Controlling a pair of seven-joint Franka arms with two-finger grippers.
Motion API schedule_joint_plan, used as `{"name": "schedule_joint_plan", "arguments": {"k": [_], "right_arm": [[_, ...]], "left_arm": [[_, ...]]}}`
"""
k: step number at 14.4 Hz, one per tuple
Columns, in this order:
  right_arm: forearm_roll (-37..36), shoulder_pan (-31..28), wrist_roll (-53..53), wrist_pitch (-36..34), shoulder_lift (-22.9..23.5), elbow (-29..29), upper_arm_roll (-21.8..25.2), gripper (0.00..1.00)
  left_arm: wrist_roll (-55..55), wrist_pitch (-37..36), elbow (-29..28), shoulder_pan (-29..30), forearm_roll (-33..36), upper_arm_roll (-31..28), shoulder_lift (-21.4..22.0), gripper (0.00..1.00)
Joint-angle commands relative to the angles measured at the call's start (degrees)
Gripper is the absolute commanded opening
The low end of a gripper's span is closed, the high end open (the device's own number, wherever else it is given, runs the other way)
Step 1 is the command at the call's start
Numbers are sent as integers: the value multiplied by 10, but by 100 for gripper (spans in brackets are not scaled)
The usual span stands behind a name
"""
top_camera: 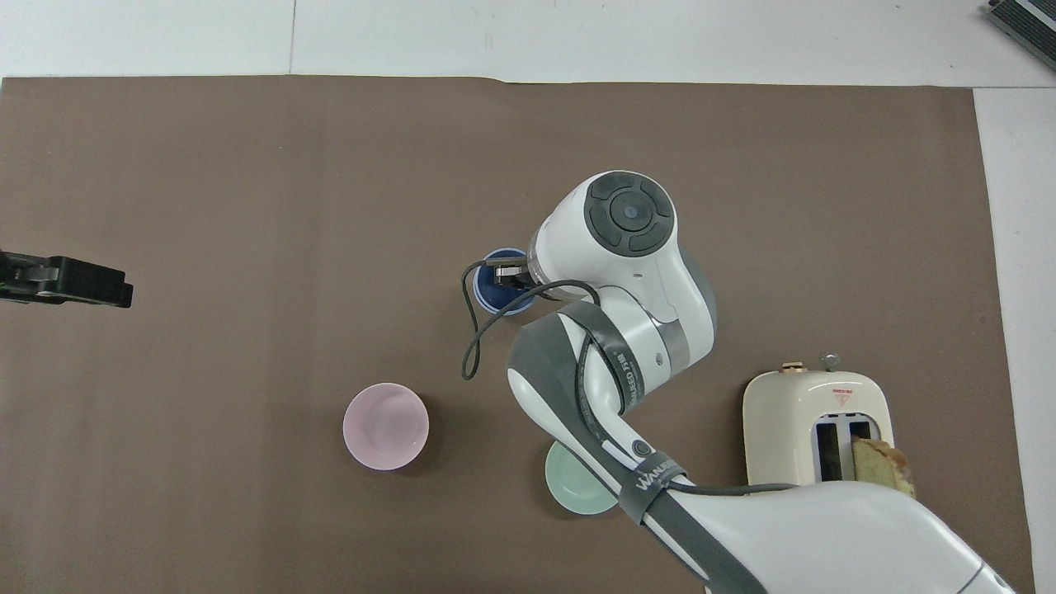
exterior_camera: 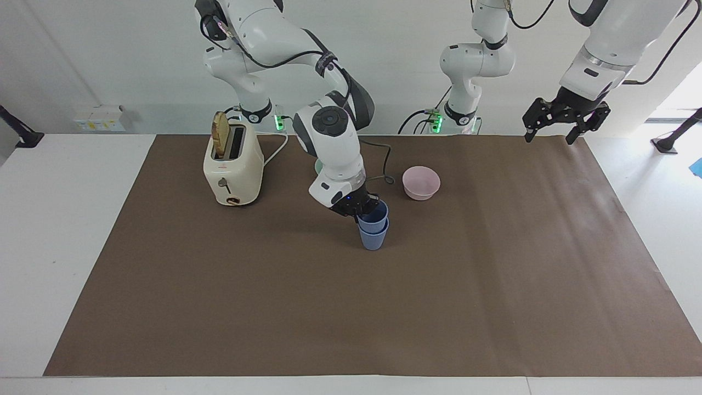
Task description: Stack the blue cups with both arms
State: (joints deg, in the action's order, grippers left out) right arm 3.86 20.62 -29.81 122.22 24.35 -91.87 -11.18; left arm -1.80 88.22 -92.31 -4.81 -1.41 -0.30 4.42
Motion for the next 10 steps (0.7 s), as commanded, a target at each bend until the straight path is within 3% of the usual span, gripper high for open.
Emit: {"name": "schedule_joint_plan", "arguments": {"k": [1,5,6,7,10], "right_arm": [[-3,-5,-10,8,-3,-2,-2,64],[-2,-1,-10,8,-1,0,-2,77],[-3,-1,-10,7,-2,1,-2,92],[-10,0,-10,7,-2,2,-2,100],[-18,-8,-11,-3,-8,11,-2,100]], "left_arm": [[-2,-5,-4,5,-5,1,9,100],[-2,-5,-4,5,-5,1,9,100],[-2,-5,-4,5,-5,1,9,100],[-2,-5,-4,5,-5,1,9,100],[-2,-5,-4,5,-5,1,9,100]]}}
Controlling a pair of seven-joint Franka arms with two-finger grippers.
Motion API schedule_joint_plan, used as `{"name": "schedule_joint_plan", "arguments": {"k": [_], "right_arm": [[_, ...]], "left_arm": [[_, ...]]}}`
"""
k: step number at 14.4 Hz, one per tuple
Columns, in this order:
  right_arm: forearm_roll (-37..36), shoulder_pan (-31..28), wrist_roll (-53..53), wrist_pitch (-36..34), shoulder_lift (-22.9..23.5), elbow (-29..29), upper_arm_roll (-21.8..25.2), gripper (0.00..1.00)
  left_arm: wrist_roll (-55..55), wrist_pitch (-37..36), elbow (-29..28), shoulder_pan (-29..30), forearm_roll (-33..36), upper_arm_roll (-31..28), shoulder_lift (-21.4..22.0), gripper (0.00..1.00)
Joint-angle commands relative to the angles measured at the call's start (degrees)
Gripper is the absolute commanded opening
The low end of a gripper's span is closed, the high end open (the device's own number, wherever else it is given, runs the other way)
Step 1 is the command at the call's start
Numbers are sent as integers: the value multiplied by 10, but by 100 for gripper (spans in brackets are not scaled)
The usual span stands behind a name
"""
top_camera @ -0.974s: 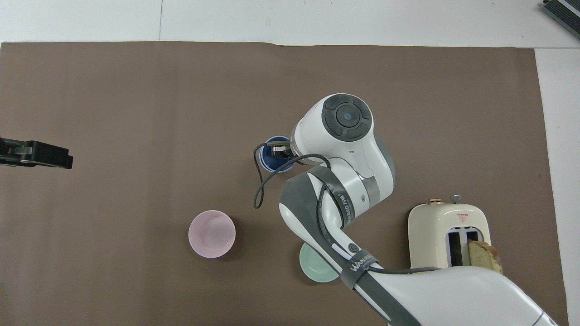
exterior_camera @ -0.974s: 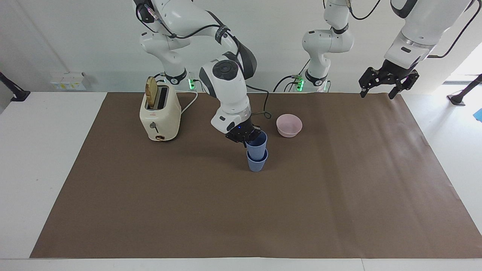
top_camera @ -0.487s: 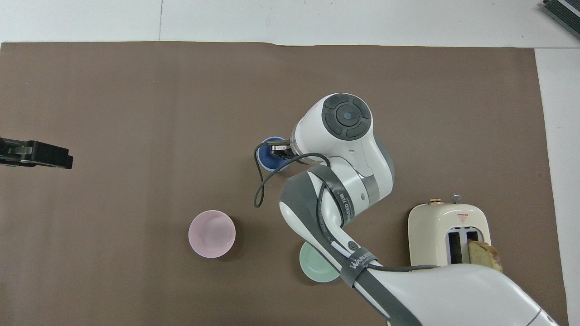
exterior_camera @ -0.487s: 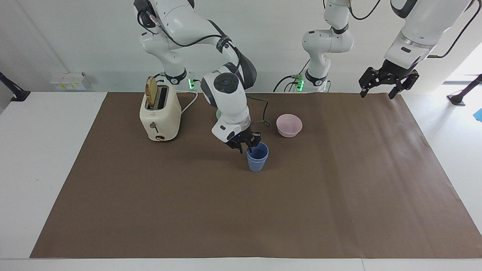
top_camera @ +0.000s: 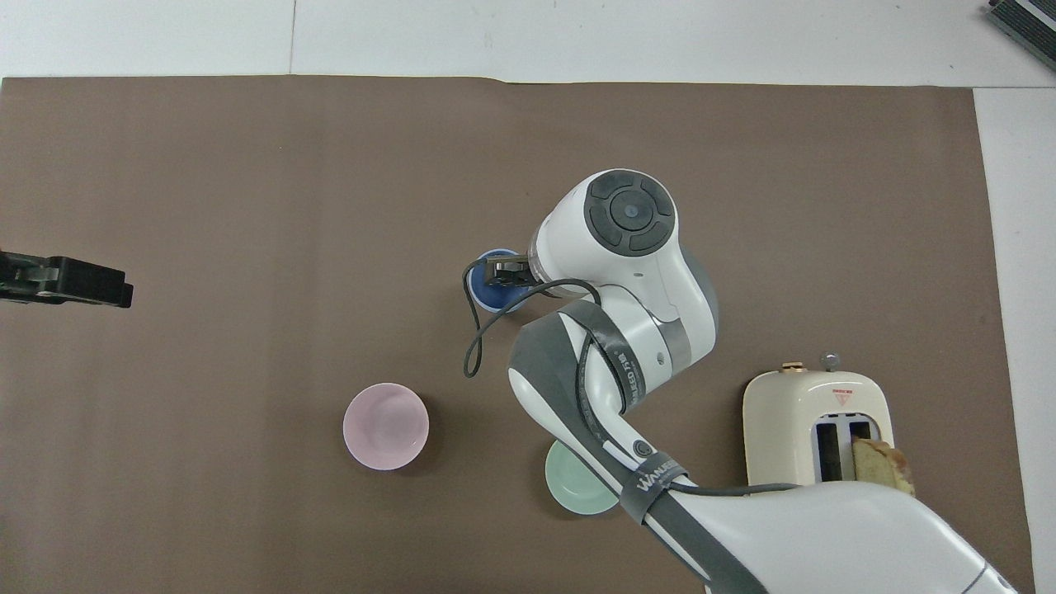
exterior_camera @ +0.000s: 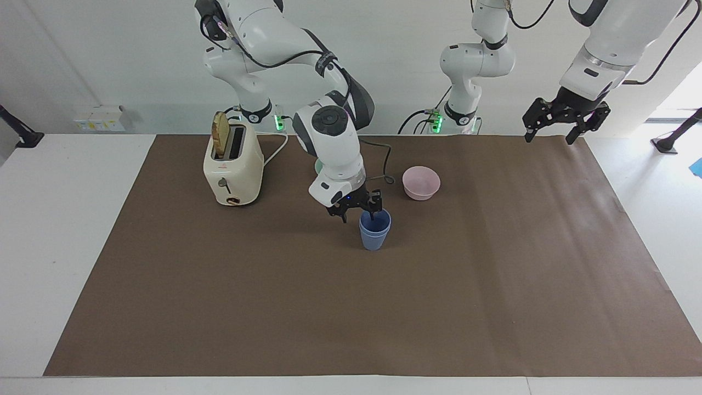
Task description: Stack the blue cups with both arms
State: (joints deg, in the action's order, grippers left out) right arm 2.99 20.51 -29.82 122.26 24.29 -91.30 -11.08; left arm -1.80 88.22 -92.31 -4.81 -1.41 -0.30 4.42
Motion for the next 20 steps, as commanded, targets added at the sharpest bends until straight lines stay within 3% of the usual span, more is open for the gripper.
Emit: {"name": "schedule_joint_plan", "arguments": {"k": [1,6,14,20], "right_arm": [[-9,-7,-9,-9,-13,7,-1,100],[-17,-32,10,-114,-69,45,33,100],[-17,-158,150,-227,-186,45,34,100],[-85,-167,182,-311,-221,38,39,100]], "left_arm": [[-2,-5,-4,5,-5,1,9,100],[-2,-5,-4,5,-5,1,9,100],[-2,-5,-4,5,-5,1,9,100],[-2,-5,-4,5,-5,1,9,100]]}}
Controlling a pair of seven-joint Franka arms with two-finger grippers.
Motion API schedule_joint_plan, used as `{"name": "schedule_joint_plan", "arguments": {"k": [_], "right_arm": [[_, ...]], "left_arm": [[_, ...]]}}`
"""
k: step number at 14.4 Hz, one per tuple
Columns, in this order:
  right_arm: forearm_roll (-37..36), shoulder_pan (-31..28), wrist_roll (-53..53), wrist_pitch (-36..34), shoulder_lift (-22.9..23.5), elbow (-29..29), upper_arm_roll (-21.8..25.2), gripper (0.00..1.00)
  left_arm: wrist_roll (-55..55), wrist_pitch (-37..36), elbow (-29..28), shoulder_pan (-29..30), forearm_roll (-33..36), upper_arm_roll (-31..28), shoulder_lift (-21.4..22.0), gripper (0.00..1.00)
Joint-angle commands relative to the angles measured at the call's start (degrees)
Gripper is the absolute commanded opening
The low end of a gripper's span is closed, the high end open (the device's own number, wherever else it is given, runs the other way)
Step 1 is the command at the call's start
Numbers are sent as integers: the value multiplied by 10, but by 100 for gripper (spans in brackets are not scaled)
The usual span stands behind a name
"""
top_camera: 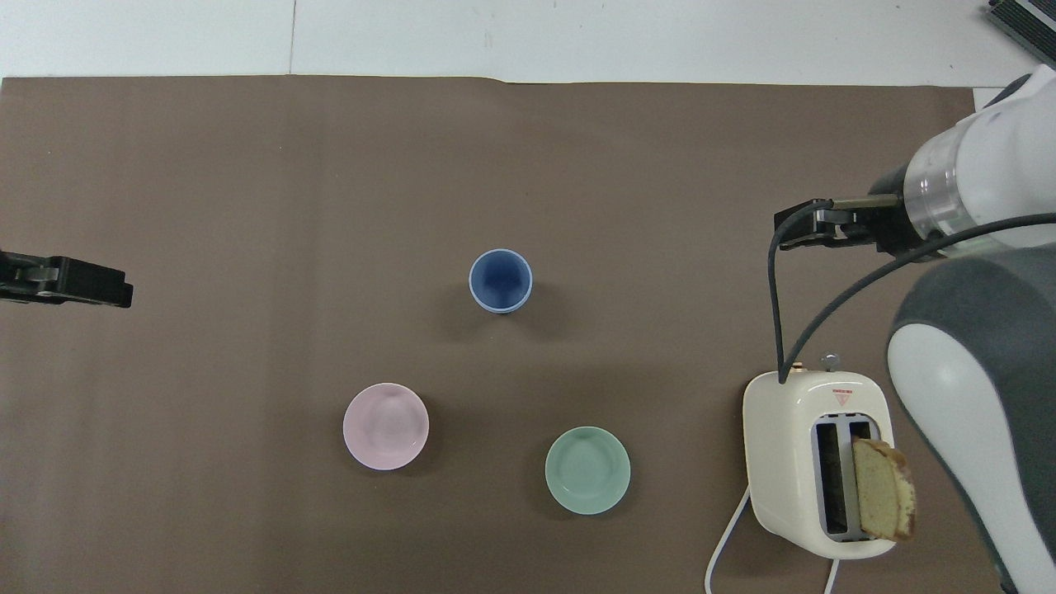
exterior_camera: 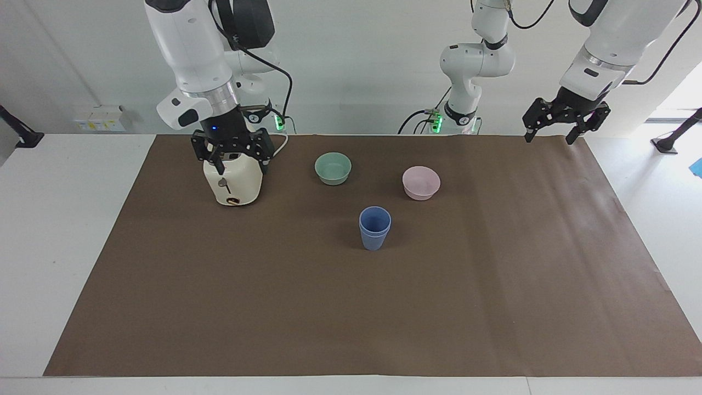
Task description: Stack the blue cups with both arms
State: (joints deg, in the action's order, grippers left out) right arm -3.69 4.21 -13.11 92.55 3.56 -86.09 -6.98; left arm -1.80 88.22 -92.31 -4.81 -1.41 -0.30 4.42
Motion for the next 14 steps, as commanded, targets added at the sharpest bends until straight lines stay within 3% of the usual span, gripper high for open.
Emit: {"name": "schedule_joint_plan", "arguments": {"k": [1,8,14], "right_arm": [[-18,-13,27,-18,-20,-15,-4,100],[23,-66,48,-28,-46,-30,-3,100],[28,-70,44,-28,-75,-61,-1,100]], "left_arm": [[-2,-5,-4,5,-5,1,9,100],[-1,-9,-4,6,-5,0,9,100],[-2,-1,-6,14,-5,-1,9,100]]}}
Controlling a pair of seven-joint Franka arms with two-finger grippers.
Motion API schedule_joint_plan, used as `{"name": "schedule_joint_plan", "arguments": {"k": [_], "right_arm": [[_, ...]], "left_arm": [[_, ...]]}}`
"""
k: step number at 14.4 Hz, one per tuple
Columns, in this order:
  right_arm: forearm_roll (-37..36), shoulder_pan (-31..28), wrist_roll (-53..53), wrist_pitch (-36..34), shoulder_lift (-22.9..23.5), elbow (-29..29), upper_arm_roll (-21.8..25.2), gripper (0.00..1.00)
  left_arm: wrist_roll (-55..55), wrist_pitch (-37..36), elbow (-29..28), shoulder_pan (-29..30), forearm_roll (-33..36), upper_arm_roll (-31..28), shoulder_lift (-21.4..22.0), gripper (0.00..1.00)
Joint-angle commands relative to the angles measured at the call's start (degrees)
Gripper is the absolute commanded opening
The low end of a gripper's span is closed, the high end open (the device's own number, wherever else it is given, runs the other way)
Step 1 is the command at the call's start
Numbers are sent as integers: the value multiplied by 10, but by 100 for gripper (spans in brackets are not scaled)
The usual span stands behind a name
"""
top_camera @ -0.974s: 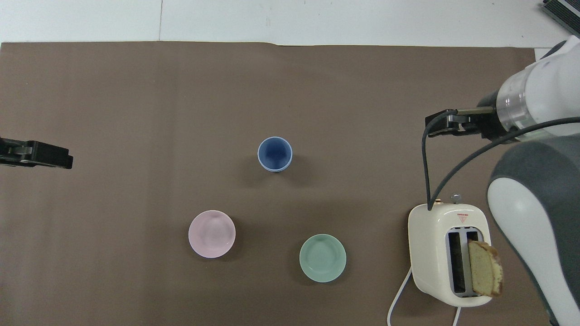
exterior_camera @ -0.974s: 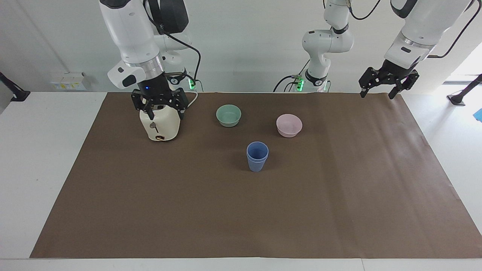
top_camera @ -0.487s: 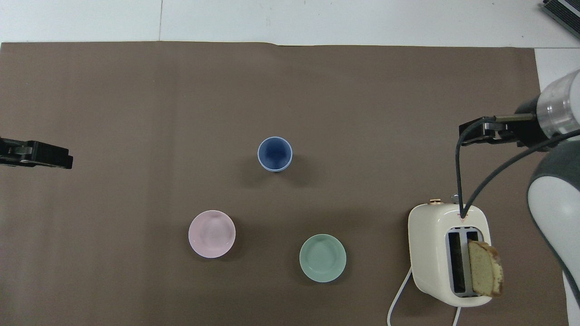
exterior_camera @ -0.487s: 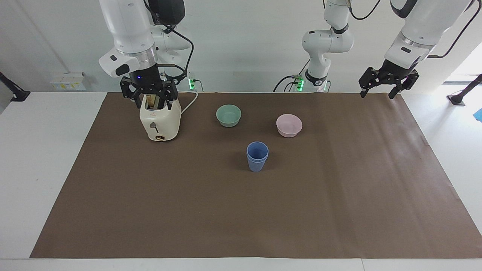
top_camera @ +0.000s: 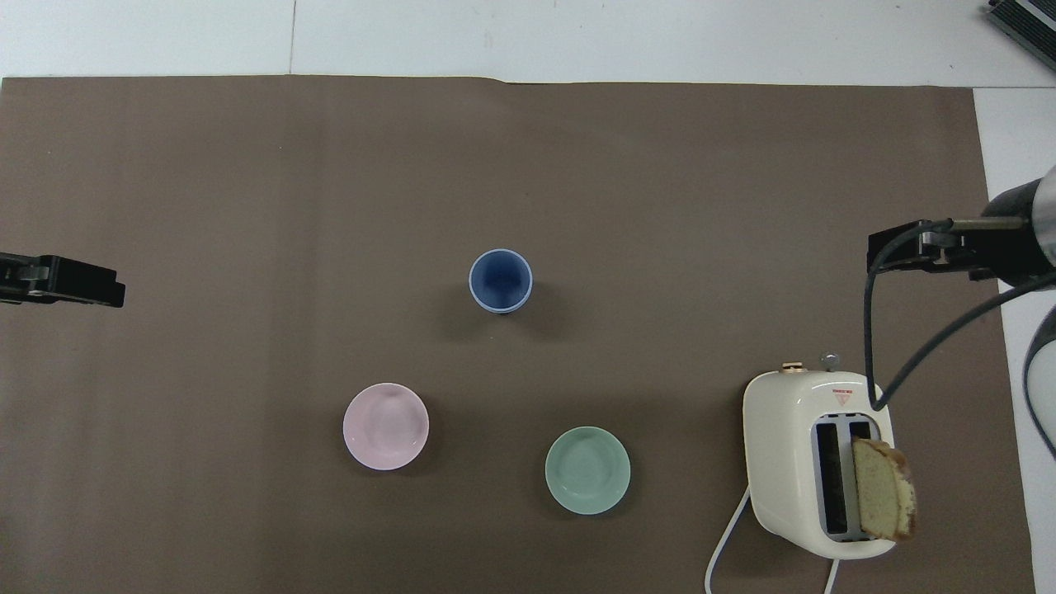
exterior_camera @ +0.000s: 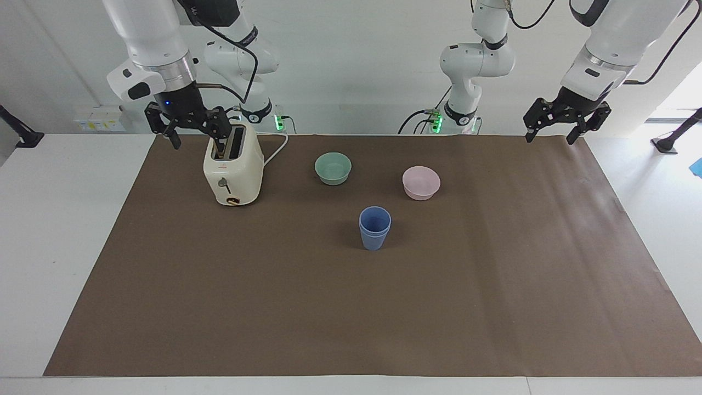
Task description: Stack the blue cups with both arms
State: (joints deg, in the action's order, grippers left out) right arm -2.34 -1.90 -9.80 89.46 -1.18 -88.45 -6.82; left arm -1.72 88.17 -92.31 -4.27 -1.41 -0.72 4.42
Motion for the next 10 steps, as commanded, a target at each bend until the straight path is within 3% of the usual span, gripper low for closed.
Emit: {"name": "schedule_joint_plan", "arguments": {"k": [1,10], "right_arm": [[15,-9,11,3,-30,-39,-3,100],[16,-11,12,3,-28,-37,-3,100]], "left_arm": [[-3,1,-6,8,-4,4,9,100],[1,1,-4,9,-4,5,9,100]]}}
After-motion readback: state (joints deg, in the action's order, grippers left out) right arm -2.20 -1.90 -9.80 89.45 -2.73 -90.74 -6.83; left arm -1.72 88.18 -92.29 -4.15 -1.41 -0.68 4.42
